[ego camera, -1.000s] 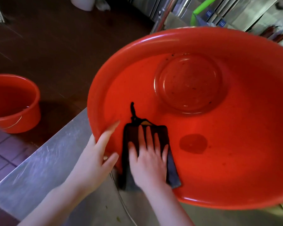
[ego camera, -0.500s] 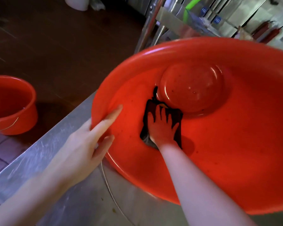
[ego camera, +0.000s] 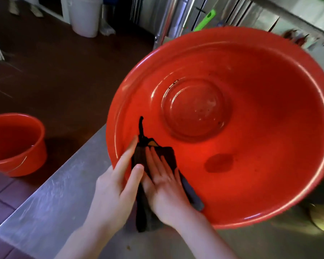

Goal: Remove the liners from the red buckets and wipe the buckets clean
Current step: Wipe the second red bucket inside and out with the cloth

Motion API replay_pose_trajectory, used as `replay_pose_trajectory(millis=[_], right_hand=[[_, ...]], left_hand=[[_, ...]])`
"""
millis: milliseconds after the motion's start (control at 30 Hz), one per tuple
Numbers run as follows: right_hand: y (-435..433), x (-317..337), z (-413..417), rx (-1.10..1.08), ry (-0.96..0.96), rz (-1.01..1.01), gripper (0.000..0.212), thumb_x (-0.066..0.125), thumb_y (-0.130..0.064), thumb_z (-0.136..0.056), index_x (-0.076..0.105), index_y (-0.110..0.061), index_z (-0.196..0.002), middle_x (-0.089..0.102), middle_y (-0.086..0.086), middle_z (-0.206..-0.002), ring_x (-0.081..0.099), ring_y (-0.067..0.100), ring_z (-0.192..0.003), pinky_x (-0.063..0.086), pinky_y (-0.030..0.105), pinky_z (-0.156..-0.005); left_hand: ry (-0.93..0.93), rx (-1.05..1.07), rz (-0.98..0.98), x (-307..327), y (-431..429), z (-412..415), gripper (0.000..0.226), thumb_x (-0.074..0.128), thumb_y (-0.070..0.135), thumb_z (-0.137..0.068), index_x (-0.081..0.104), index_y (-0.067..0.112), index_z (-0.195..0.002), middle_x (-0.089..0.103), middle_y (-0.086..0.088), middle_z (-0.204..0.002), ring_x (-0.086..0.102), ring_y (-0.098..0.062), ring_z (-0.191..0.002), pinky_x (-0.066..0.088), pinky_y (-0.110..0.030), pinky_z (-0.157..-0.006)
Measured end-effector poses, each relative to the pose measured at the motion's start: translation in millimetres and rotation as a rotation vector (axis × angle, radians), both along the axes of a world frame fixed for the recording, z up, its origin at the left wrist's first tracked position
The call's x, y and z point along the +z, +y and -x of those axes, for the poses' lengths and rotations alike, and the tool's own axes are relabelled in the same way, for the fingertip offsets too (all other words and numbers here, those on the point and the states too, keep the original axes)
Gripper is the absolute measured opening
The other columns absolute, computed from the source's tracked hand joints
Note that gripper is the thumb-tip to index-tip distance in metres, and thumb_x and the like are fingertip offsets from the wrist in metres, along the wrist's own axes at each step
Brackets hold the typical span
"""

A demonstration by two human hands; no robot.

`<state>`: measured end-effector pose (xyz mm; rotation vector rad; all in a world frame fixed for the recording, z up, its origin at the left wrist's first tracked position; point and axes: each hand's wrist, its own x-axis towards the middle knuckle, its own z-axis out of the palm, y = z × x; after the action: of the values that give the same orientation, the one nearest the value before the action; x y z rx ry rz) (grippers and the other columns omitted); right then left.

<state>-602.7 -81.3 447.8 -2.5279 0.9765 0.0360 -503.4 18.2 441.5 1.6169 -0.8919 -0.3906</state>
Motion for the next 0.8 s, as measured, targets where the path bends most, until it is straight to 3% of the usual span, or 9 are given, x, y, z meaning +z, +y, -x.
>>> replay_pose_trajectory(millis=[133, 233, 400, 567, 667, 733, 800], right_hand=[[-18, -16, -3, -0.045, 0.198, 0.124, 0.064, 0.009, -0.057, -0.093, -0.005, -0.041, -0.153, -0.012, -0.014, -0.162, -0.005, 0.017, -0.15, 0.001, 0.055, -0.119], [-69, -29, -18, -0.175, 0.39, 0.122, 0.058, 0.012, -0.053, -0.1, -0.002, -0.039, -0.154, -0.013, -0.011, -0.163, -0.006, 0.025, -0.151, -0.003, 0.059, -0.118], [-116, -37, -41, -0.401, 0.359, 0.119, 0.063, 0.015, -0.059, -0.099, 0.003, -0.033, -0.156, -0.001, -0.008, -0.164, -0.003, 0.027, -0.151, -0.007, 0.059, -0.117], [-45, -45, -42, -0.135, 0.262, 0.22, 0.069, 0.014, -0.061, -0.095, -0.005, -0.032, -0.155, -0.006, -0.01, -0.164, -0.002, 0.024, -0.151, -0.002, 0.06, -0.116], [-3, -45, -37, -0.037, 0.185, 0.238, 0.075, 0.005, -0.066, -0.085, -0.01, -0.035, -0.153, -0.009, -0.012, -0.163, -0.006, 0.019, -0.15, -0.001, 0.057, -0.118], [-8, -42, -38, -0.043, 0.193, 0.239, 0.071, 0.013, -0.064, -0.092, -0.01, -0.037, -0.153, -0.01, -0.013, -0.163, -0.008, 0.018, -0.15, 0.0, 0.057, -0.119], [-19, -39, -41, -0.032, 0.209, 0.256, 0.068, 0.019, -0.061, -0.096, -0.008, -0.036, -0.154, -0.01, -0.013, -0.163, -0.007, 0.018, -0.15, -0.001, 0.057, -0.119]], left_hand=[[0.093, 0.004, 0.002, -21, 11, 2, 0.045, 0.039, 0.058, -0.088, 0.033, 0.07, -0.132, 0.039, 0.054, -0.126, 0.033, 0.025, -0.124, 0.029, 0.0, -0.097], [0.15, 0.027, -0.009, -37, 18, 9, 0.045, 0.044, 0.06, -0.086, 0.038, 0.067, -0.131, 0.047, 0.052, -0.119, 0.046, 0.025, -0.107, 0.039, -0.013, -0.089], [0.204, 0.027, -0.004, -55, 17, 6, 0.049, 0.045, 0.061, -0.086, 0.035, 0.066, -0.134, 0.055, 0.043, -0.112, 0.053, 0.02, -0.095, 0.04, 0.0, -0.079], [0.277, 0.044, 0.021, -62, 15, -3, 0.05, 0.047, 0.049, -0.091, 0.03, 0.069, -0.133, 0.037, 0.054, -0.128, 0.033, 0.027, -0.122, 0.024, 0.008, -0.089], [0.275, 0.024, 0.038, -60, 16, -5, 0.048, 0.05, 0.047, -0.095, 0.029, 0.077, -0.126, 0.037, 0.055, -0.126, 0.032, 0.026, -0.123, 0.027, 0.005, -0.093], [0.258, 0.019, -0.009, -52, 17, -9, 0.048, 0.051, 0.055, -0.088, 0.028, 0.079, -0.123, 0.043, 0.05, -0.125, 0.033, 0.027, -0.121, 0.03, -0.005, -0.099], [0.114, 0.085, -0.067, -41, 17, -22, 0.052, 0.051, 0.063, -0.083, 0.028, 0.076, -0.127, 0.042, 0.036, -0.123, 0.035, 0.027, -0.113, 0.028, -0.01, -0.1]])
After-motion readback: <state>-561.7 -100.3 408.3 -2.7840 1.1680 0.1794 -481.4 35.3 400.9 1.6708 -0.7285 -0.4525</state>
